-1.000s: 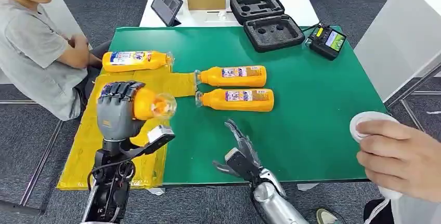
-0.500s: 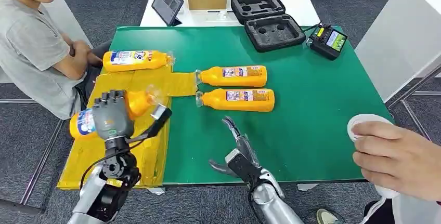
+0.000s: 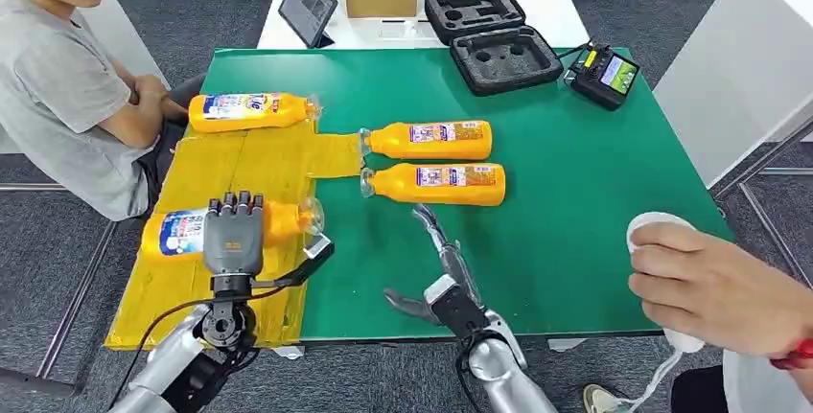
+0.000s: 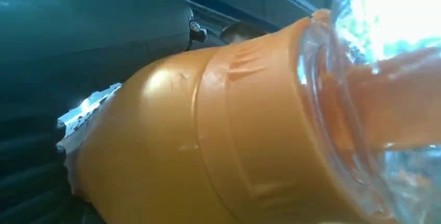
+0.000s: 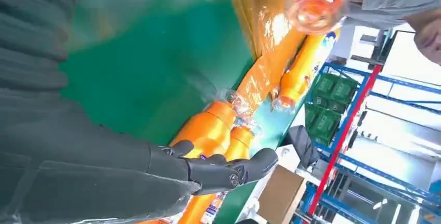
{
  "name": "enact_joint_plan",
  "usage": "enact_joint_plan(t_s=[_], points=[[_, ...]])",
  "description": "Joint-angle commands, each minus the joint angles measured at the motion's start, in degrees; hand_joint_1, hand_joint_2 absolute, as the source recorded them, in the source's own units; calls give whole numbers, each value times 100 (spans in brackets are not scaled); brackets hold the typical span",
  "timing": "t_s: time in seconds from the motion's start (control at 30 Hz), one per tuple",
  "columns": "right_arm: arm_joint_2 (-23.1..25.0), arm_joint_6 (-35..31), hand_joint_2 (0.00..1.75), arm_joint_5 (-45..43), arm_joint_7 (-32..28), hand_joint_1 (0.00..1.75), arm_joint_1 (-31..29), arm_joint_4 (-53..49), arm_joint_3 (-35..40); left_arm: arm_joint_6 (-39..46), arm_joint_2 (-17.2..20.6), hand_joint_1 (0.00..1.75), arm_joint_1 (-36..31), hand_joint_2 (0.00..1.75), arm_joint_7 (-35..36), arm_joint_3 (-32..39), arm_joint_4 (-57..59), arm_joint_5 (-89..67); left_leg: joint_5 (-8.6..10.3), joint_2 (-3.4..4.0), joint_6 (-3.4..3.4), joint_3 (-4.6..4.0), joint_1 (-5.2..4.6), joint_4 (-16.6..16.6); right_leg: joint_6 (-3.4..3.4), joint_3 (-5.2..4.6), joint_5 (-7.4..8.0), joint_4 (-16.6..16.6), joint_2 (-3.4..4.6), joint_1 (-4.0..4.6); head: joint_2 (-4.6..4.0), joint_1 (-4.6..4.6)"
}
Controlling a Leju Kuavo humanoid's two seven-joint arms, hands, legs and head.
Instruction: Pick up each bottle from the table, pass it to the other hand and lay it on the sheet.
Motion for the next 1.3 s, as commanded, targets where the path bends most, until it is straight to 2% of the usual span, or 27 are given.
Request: enact_joint_plan(t_s=[0.03, 0.17, 0.33, 0.4, 0.5, 0.57, 0.73, 0.77, 0.83, 0.87, 0.93, 1.03, 1.1, 1.2, 1.27, 1.3], points=[[-20, 104, 175, -22, 23, 0, -130, 122, 28, -2, 26, 147, -262, 175, 9, -227, 852, -200, -9, -2, -10, 24, 5, -1, -9, 24, -8, -2, 4, 5, 0, 0], [-19, 115, 175, -22, 23, 0, -147, 150, 29, -2, -27, 143, -230, 175, -121, -101, 883, -200, -9, -3, -10, 22, 6, -1, -8, 23, -8, -3, 3, 5, 0, 0], [-10, 160, 175, -22, 7, 0, -182, 249, 27, -2, -234, 143, -88, 175, -678, 487, 1002, -200, -12, -1, -11, 28, 6, -1, -9, 29, -10, -3, 5, 5, 0, 0], [-7, 163, 175, -22, -1, 0, -197, 274, 25, -2, -262, 154, -68, 175, -746, 583, 1012, -200, -6, 4, -7, 16, 3, -3, -5, 15, -3, -4, 8, 3, 0, 0], [-5, 181, 175, -34, -27, 0, -288, 427, 23, -2, -365, 152, -29, 175, -966, 879, 1114, -200, -6, 4, -7, 16, 4, -3, -6, 16, -3, -5, 8, 3, 0, 0], [-4, 176, 175, -40, -35, 0, -300, 455, 16, -2, -400, 157, -17, 175, -1037, 968, 1118, -200, -8, 3, -8, 19, 5, -1, -7, 21, -5, -4, 8, 5, 0, 2], [-10, 167, 175, -64, -69, 0, -329, 561, -15, -2, -529, 154, -122, 175, -1295, 1264, 1527, -186, -4, 1, -5, 13, 2, -4, -4, 14, -2, -4, 4, 2, 0, 2], [-10, 167, 175, -64, -69, 0, -329, 561, -15, -2, -529, 159, -122, 175, -1295, 1264, 1527, -186, -9, 1, -9, 22, 5, -3, -7, 24, -6, -5, 6, 4, 0, 0], [-4, 159, 175, -68, -73, 0, -334, 589, -28, -2, -594, 152, -103, 175, -1343, 1394, 1611, -200, -11, -1, -10, 26, 7, -2, -8, 29, -9, -4, 5, 6, 0, 0], [-5, 148, 175, -68, -73, 0, -348, 616, -40, -2, -608, 148, -107, 0, -1384, 1458, 1674, -200, -6, -1, -7, 15, 3, -3, -5, 18, -5, -4, 2, 2, 0, 0], [-8, 120, 175, -63, -73, 0, -379, 690, -63, -2, -693, 147, -69, 0, -1584, 1714, 1689, -133, -13, -1, -11, 31, 6, -2, -9, 33, -11, -4, 5, 5, 0, 0], [-8, 120, 175, -63, -73, 0, -379, 690, -63, -2, -693, 147, -69, 0, -1584, 1714, 1689, -133, -4, 2, -5, 13, 2, -3, -4, 14, -2, -4, 6, 1, 0, 0], [-12, 104, 175, -67, -67, 0, -389, 719, -83, -2, -716, 136, -66, 0, -1622, 1761, 1709, -146, -5, 1, -6, 16, 2, -3, -5, 17, -4, -4, 5, 2, 0, 2], [-17, 60, 175, -78, -60, 0, -421, 840, -143, -2, -800, 140, -38, 0, -1846, 1966, 1651, -106, -6, 1, -7, 19, 4, -3, -6, 19, -4, -5, 6, 3, 0, 0], [-17, 55, 175, -80, -63, 0, -421, 856, -151, -2, -798, 134, -45, 0, -1852, 1959, 1661, -133, -9, -1, -8, 25, 4, -4, -6, 26, -7, -5, 5, 4, 0, 0], [-16, 51, 175, -81, -74, 0, -429, 896, -162, -2, -817, 122, -43, 0, -1889, 1986, 1656, -171, -6, 0, -7, 19, 3, -3, -5, 20, -5, -4, 4, 2, 0, 0]])
